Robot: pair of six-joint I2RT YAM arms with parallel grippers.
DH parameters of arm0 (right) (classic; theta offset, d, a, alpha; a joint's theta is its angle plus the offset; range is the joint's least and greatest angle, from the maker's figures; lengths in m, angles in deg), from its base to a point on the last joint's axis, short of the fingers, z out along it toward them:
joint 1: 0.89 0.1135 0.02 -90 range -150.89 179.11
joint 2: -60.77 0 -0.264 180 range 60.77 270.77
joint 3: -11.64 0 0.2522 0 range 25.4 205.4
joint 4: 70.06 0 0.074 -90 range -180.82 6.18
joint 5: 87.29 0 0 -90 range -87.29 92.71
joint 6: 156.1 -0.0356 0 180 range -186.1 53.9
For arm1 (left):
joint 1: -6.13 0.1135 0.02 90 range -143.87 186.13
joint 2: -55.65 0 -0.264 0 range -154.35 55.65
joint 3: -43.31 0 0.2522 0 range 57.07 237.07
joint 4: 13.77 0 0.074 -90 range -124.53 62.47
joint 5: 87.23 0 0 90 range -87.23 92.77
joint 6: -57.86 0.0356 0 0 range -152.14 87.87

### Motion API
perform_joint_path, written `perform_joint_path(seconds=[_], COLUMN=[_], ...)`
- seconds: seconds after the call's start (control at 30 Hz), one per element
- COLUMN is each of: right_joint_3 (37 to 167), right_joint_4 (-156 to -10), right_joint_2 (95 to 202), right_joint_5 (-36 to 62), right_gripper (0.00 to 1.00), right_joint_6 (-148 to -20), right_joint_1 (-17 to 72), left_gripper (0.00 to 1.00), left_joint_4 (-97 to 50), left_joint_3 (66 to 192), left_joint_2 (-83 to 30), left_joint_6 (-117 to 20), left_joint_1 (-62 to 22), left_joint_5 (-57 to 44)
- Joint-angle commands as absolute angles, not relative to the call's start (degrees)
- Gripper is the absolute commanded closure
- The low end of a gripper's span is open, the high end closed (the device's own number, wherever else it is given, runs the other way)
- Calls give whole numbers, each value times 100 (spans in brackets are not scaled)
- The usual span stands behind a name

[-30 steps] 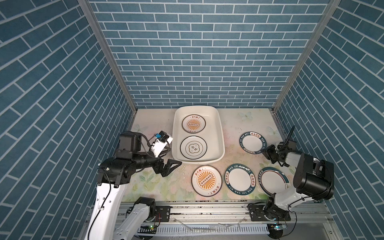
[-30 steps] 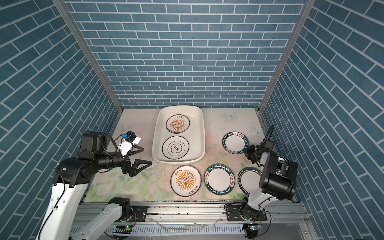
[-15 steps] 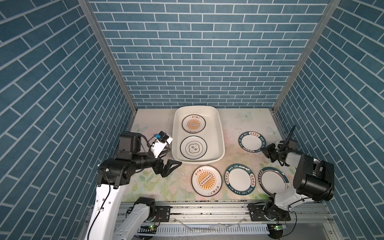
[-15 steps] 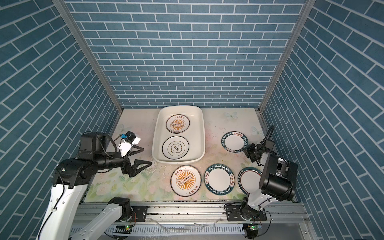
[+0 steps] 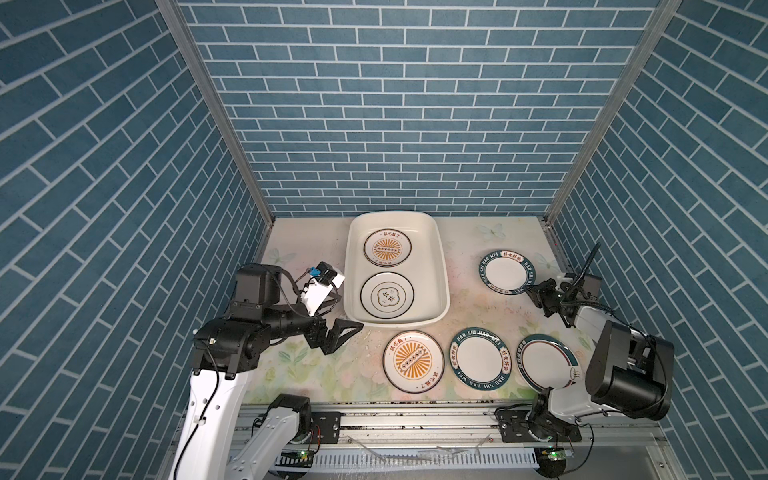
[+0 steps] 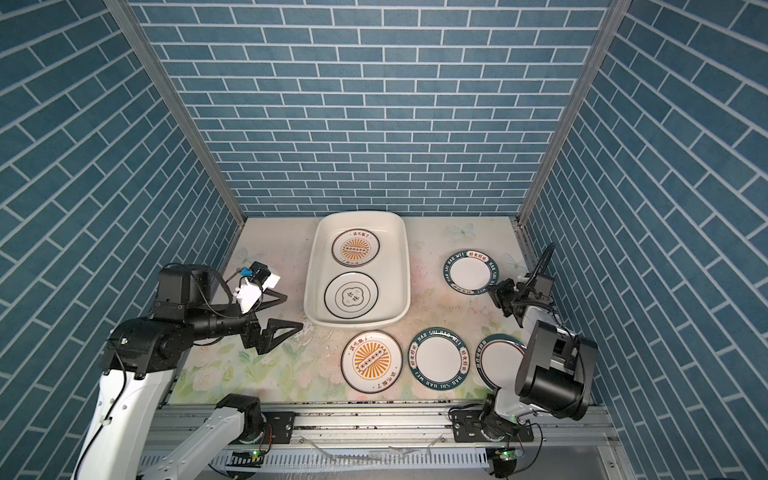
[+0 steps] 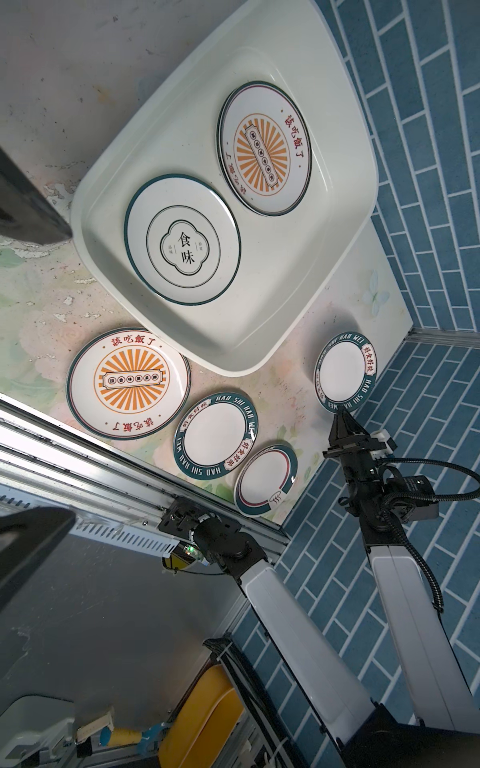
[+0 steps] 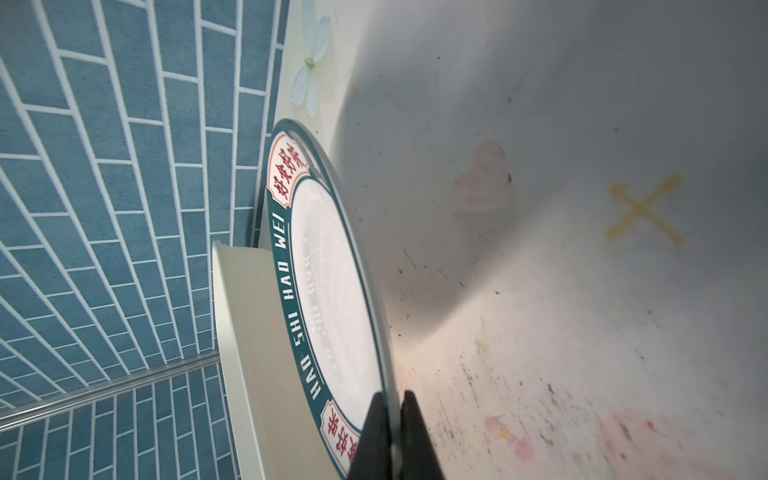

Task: Place the plates into the plastic bin on the countertop
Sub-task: 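Lift the green-rimmed plate upright with the right gripper, then carry the upright green-rimmed plate over the bin with the right gripper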

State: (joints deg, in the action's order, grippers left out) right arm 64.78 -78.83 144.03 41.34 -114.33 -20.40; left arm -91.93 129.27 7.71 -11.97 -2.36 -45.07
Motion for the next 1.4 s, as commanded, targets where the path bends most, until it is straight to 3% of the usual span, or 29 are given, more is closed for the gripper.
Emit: perform_joint_path(seconds=[0.0,0.73,1.03,1.37], right_joint_3=[6804,8100,8430,9332], right_joint_4=[-7988,-9065,-9050,-9151], right_joint_2=[14013,13116,13422,14596], right_joint_5=[4250,3429,3078,2742], right_gripper=[100,100,100,100], right_joint_6=[-11537,-11580,-11569,-11305], right_joint_1=[-1928,37,977,2308], left_gripper=[1,0,0,1], left_joint_4=[-9173,-9082,-9110,-9072], left_joint_3=[12981,12998,12999,13052], left_joint_2=[785,777,822,810], left_joint_6=[-1181,-1218,-1300,-1386], left_joint_1=[-203,-200,-102,64], left_joint_5=[-4592,-4647,-4655,-4809])
